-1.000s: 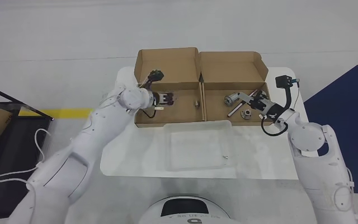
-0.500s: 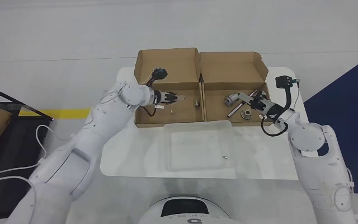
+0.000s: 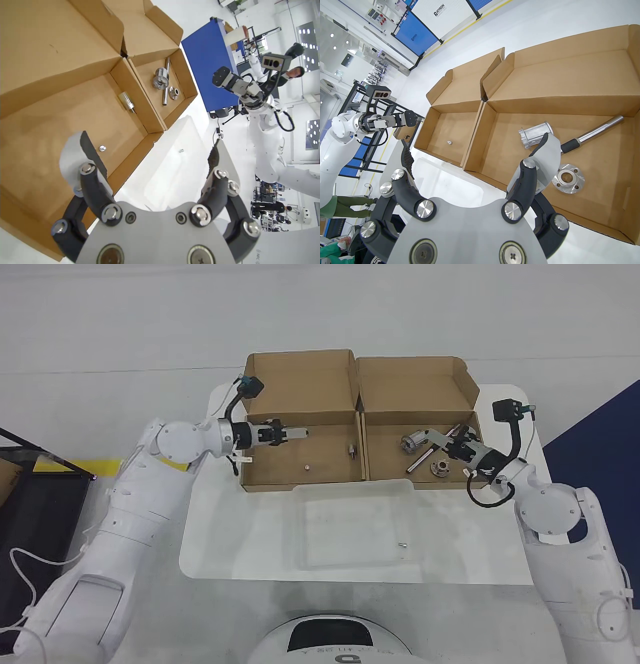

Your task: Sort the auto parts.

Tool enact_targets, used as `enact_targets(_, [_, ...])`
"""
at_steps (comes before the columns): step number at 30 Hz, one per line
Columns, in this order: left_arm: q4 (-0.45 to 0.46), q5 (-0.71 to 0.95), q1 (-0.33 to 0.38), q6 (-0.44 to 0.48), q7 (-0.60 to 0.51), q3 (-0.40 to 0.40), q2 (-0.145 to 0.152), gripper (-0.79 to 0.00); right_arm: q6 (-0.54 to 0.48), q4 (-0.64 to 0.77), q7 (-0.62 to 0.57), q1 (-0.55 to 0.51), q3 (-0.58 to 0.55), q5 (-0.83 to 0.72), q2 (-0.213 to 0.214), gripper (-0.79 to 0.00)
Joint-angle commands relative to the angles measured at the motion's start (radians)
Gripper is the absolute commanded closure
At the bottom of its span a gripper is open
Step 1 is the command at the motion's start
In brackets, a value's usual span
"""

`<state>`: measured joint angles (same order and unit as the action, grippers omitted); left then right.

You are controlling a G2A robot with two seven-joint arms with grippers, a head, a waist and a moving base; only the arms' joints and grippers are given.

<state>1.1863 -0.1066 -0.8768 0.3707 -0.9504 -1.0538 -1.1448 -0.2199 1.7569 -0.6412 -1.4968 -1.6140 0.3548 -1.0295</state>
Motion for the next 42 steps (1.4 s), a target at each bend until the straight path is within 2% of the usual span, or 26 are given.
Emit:
enact_targets(1, [-0.002,0.000,0.001,0.000,0.000,0.001,0.000,-0.785,0.000,0.000,0.000,0.000,0.000,0.000,0.000,-0.785])
enact_targets(5, [-0.002,0.000,0.001,0.000,0.000,0.001,0.000,-0.785,0.000,0.000,0.000,0.000,0.000,0.000,0.000,-0.785])
enact_targets(9, [-0.002,0.000,0.001,0.000,0.000,0.001,0.000,-0.785,0.003,0.055,-0.030,-0.007,0.057,0.092,0.000,-0.785])
enact_targets(16, [-0.002,0.000,0.001,0.000,0.000,0.001,0.000,-0.785,-0.158,0.081,-0.219,0.025,0.152,0.029,0.005,-0.785])
enact_targets(20, [-0.002,0.000,0.001,0.000,0.000,0.001,0.000,-0.785,-0.285,0.081,-0.322,0.063,0.191,0.012,0.012,-0.785])
enact_targets(30, [-0.002,0.000,0.001,0.000,0.000,0.001,0.000,-0.785,-0.294,0.085,-0.333,0.068,0.192,0.041,0.014,-0.785])
enact_targets(33, [-0.002,0.000,0.001,0.000,0.000,0.001,0.000,-0.785,-0.294,0.109,-0.351,0.077,0.239,0.146,0.014,-0.785])
enact_targets(39, [-0.002,0.000,0.001,0.000,0.000,0.001,0.000,-0.785,-0.435,0.102,-0.467,0.133,0.331,0.244,0.022,-0.785])
enact_targets(42, [-0.002,0.000,0.001,0.000,0.000,0.001,0.000,-0.785,-0.485,0.071,-0.474,0.166,0.374,0.258,0.027,-0.785])
